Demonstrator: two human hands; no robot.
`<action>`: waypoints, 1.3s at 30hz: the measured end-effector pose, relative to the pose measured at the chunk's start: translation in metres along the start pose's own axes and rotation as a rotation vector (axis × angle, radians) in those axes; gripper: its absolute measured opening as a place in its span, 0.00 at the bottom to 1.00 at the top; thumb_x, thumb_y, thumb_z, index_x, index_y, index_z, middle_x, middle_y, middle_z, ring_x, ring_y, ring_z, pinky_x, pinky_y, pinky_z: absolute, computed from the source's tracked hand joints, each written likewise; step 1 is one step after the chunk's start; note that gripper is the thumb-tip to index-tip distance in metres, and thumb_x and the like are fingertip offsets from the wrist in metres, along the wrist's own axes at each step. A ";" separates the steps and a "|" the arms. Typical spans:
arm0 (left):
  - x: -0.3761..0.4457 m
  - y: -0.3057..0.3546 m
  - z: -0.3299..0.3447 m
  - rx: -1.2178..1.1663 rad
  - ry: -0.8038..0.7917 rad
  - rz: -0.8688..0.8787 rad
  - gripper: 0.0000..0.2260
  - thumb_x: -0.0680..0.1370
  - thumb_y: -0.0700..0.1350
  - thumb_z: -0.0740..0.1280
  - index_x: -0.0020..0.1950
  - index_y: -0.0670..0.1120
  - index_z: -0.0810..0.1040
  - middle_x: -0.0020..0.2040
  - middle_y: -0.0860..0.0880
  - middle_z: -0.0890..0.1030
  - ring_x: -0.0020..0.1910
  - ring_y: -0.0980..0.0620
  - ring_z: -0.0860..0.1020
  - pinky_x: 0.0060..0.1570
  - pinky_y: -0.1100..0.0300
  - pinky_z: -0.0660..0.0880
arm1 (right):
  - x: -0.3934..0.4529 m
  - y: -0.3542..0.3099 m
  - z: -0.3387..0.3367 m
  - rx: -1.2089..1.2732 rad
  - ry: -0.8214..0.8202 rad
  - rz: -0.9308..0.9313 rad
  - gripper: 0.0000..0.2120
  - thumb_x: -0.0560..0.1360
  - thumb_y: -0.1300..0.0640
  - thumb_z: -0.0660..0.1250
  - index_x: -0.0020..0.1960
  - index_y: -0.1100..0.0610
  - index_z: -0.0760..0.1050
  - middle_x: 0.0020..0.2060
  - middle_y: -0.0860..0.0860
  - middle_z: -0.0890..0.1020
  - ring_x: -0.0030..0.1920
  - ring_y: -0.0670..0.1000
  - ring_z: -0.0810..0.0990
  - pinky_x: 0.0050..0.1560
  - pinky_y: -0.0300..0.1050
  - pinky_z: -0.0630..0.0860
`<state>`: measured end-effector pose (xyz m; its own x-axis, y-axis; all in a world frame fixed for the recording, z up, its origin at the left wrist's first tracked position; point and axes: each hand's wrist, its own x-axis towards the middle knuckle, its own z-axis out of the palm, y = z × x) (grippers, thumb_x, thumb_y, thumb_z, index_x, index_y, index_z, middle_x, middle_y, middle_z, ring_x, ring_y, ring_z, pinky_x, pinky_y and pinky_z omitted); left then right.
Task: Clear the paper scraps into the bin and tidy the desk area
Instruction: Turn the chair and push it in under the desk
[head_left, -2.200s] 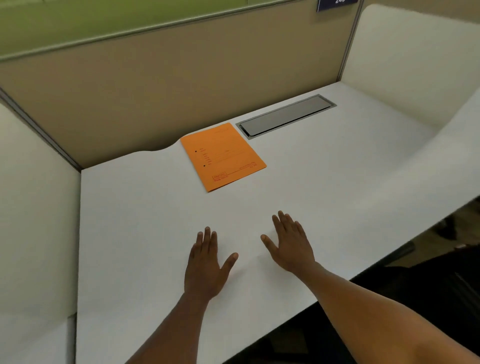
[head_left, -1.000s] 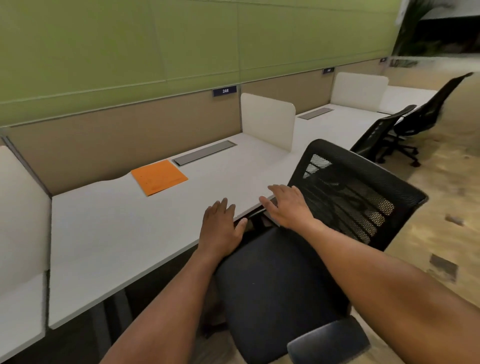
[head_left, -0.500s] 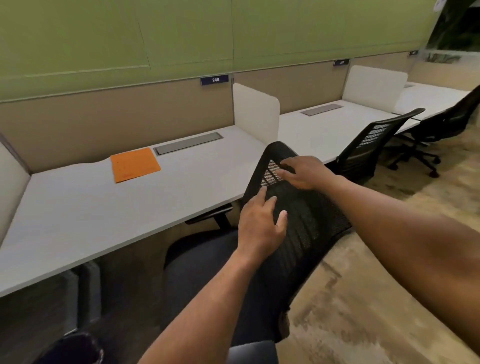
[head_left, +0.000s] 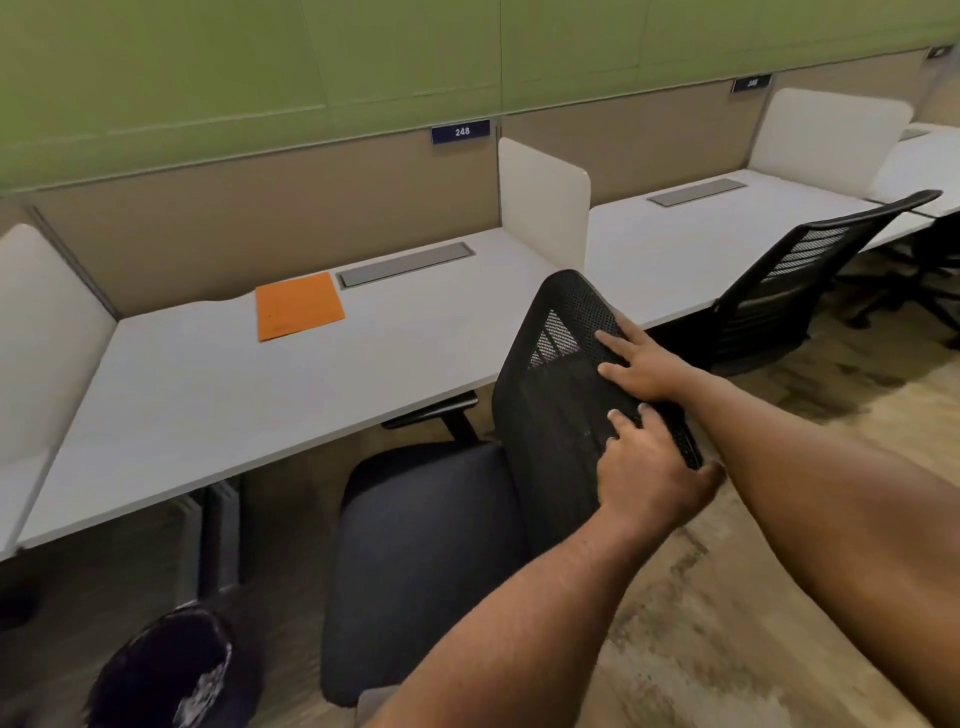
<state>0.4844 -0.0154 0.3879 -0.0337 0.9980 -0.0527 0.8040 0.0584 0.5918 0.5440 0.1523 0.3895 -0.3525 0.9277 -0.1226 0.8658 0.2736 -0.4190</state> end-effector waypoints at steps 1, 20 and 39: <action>-0.001 0.000 -0.001 -0.002 0.008 -0.005 0.40 0.73 0.62 0.66 0.77 0.44 0.57 0.75 0.31 0.59 0.67 0.32 0.70 0.64 0.42 0.70 | -0.002 -0.001 0.001 -0.004 -0.005 0.004 0.30 0.80 0.47 0.62 0.78 0.49 0.57 0.79 0.49 0.44 0.78 0.51 0.46 0.77 0.47 0.46; -0.178 -0.085 -0.042 0.077 0.179 0.174 0.28 0.66 0.59 0.62 0.64 0.50 0.73 0.53 0.49 0.82 0.48 0.46 0.81 0.47 0.51 0.79 | -0.179 -0.038 0.057 -0.153 0.395 0.050 0.23 0.71 0.31 0.60 0.60 0.39 0.78 0.56 0.49 0.69 0.59 0.56 0.67 0.66 0.55 0.62; -0.279 -0.219 -0.113 0.584 0.374 -0.079 0.44 0.70 0.78 0.36 0.51 0.47 0.77 0.47 0.46 0.81 0.45 0.47 0.78 0.42 0.52 0.73 | -0.269 -0.132 0.143 -0.095 0.346 -0.343 0.29 0.74 0.26 0.43 0.58 0.39 0.74 0.57 0.42 0.80 0.62 0.47 0.73 0.68 0.52 0.59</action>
<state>0.2509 -0.3037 0.3636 -0.2230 0.9382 0.2647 0.9748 0.2140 0.0629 0.4735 -0.1700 0.3491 -0.4976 0.8059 0.3208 0.7549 0.5846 -0.2974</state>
